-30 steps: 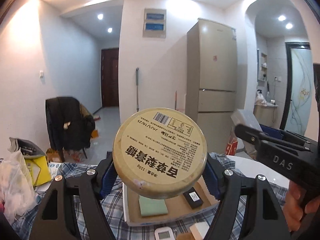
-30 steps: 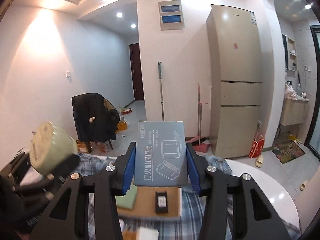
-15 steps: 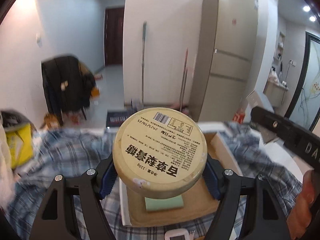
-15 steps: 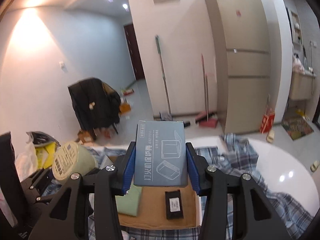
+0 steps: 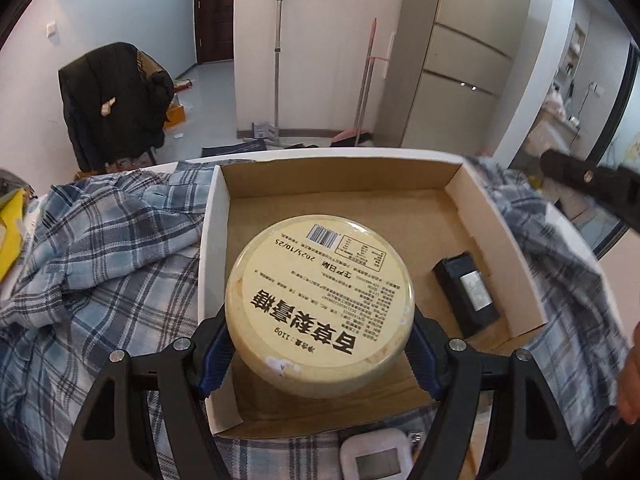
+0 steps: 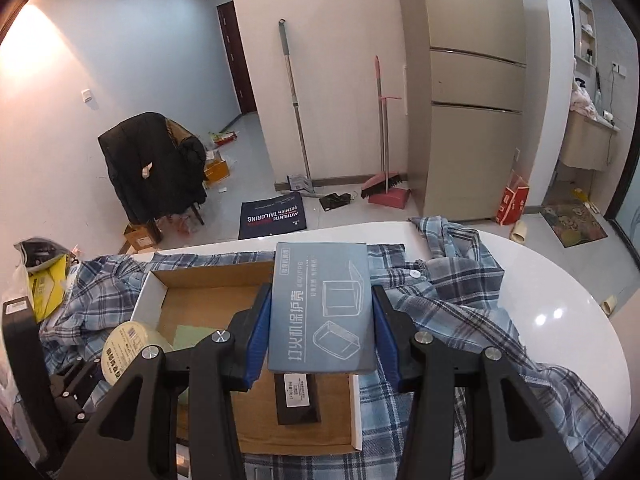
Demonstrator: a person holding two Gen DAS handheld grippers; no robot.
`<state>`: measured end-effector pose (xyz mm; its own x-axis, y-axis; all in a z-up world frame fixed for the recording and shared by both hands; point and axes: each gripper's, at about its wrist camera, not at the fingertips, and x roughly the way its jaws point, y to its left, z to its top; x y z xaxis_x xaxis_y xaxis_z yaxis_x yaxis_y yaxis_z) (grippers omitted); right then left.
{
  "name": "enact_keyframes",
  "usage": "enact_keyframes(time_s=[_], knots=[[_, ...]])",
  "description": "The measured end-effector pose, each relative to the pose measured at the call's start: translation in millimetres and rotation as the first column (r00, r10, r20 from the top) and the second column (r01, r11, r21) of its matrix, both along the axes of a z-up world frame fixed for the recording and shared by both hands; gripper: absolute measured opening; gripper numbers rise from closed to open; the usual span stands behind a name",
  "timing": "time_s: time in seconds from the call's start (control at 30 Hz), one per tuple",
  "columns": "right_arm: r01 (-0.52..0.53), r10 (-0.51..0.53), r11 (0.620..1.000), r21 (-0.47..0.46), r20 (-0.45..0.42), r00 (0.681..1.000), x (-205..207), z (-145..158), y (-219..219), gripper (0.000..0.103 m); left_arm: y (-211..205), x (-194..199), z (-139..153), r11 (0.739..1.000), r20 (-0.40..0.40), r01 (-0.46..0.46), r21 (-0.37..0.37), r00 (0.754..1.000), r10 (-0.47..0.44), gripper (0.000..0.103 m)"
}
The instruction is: Organize rigid objects
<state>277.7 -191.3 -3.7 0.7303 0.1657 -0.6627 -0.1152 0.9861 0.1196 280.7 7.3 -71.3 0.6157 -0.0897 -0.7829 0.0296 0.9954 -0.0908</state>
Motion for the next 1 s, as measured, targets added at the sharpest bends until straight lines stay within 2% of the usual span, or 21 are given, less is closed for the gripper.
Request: enact_keyframes(time_s=[0.13,0.27,0.57,0.67,0.87,1.0], knots=[[-0.001,0.001,1.000,-0.006,0.006,1.000,0,1,4,0.046,-5,3,-5,1.000,-0.014,0.010,0.004,1.000,-0.010,0.076],[0.019,-0.019,1.000,-0.012,0.002,1.000,2,-1,6,0.046,-13,8,-12,0.999,-0.033,0.013,0.041,0.999,-0.012,0.076],[0.002,-0.002,1.000,-0.015,-0.007,1.000,1,-2,8,0.046,-9,9,-18,1.000,-0.054,0.021,0.016,0.998,-0.020,0.076],[0.000,0.000,1.000,-0.018,-0.006,1.000,1,-2,9,0.046,-12,8,-17,0.999,-0.044,0.036,0.014,0.998,-0.036,0.083],[-0.001,0.001,1.000,-0.009,-0.007,1.000,1,-1,8,0.046,-8,1,-1,0.999,0.047,0.037,-0.022,0.998,-0.036,0.085],[-0.001,0.001,1.000,0.007,-0.009,1.000,1,-1,7,0.046,8,-11,23,0.998,0.170,-0.005,-0.070,0.985,0.017,0.085]])
